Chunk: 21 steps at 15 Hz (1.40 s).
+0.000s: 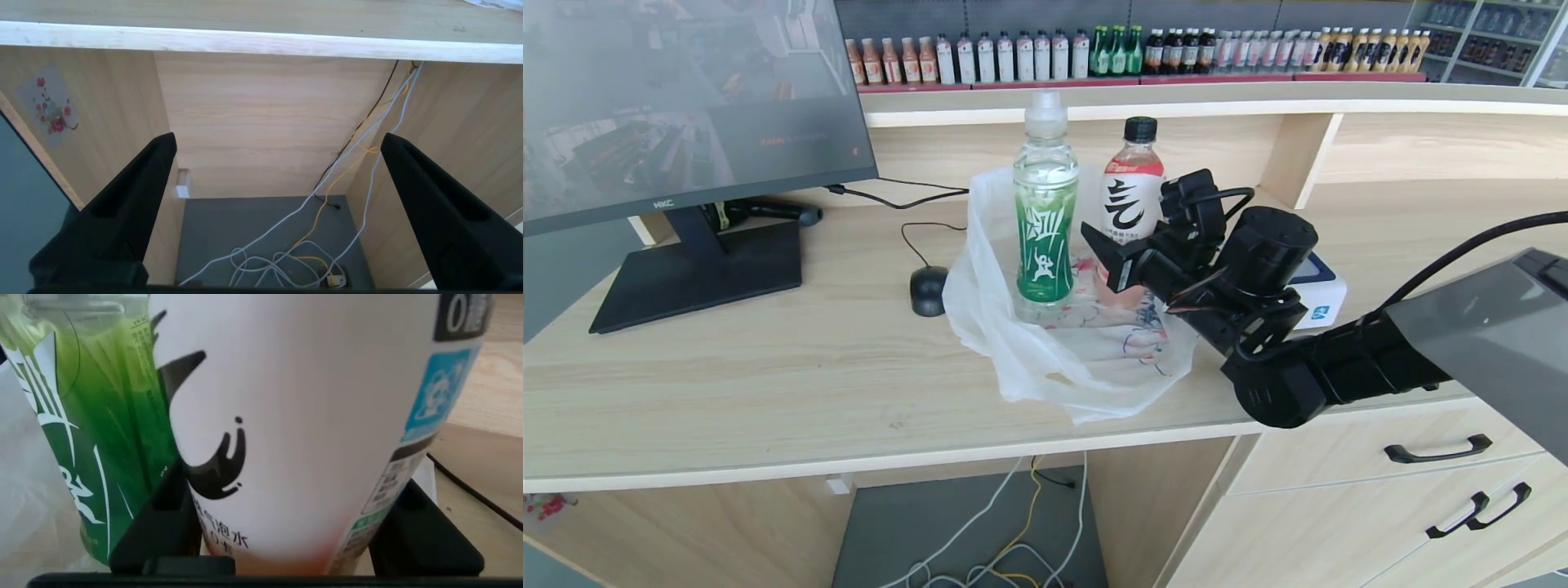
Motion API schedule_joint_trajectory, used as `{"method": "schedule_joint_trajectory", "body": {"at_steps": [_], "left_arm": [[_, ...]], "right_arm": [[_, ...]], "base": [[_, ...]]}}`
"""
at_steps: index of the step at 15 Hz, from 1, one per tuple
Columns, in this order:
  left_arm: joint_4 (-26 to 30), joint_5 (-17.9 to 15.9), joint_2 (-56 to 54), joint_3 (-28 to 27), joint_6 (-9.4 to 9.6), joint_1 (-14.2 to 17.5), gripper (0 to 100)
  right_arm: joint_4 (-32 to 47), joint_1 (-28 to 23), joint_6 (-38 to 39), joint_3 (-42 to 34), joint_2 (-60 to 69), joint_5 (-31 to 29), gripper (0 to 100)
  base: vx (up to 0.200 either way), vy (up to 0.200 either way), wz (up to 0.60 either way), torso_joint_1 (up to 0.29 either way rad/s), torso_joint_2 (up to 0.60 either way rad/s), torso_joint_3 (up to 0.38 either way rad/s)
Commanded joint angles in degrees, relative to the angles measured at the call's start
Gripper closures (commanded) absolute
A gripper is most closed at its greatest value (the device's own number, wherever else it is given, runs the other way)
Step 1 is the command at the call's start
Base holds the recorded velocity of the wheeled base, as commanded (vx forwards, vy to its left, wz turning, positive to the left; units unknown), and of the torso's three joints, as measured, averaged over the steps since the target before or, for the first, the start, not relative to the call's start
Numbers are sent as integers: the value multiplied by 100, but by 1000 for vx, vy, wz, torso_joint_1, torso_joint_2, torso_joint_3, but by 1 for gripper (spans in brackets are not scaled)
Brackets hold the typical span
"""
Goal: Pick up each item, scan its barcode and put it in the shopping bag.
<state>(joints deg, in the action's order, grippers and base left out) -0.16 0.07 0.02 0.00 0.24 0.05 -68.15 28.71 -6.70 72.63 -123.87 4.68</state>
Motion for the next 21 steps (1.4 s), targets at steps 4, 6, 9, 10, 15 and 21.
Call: {"method": "schedule_joint_trajectory", "body": {"at_steps": [4, 6, 9, 10, 15, 21], "left_arm": [[-2, 1, -2, 0, 2, -5, 0], [-2, 1, -2, 0, 2, -5, 0], [-2, 1, -2, 0, 2, 4, 0], [-2, 1, -2, 0, 2, 4, 0], [-2, 1, -2, 0, 2, 4, 0], [-2, 1, -2, 0, 2, -5, 0]], "right_arm": [[-23, 3, -6, -21, -120, 6, 100], [-23, -6, -6, -12, -120, 15, 100], [-23, -58, 20, -21, -111, 15, 0], [-41, -102, 29, -30, -120, 24, 0], [-630, -111, 64, -390, -67, 68, 0], [-885, -137, 46, -777, 697, 68, 0]], "base": [[0, 0, 0, 0, 0, 0], [0, 0, 0, 0, 0, 0], [0, 0, 0, 0, 0, 0], [0, 0, 0, 0, 0, 0], [0, 0, 0, 0, 0, 0], [0, 0, 0, 0, 0, 0]]}}
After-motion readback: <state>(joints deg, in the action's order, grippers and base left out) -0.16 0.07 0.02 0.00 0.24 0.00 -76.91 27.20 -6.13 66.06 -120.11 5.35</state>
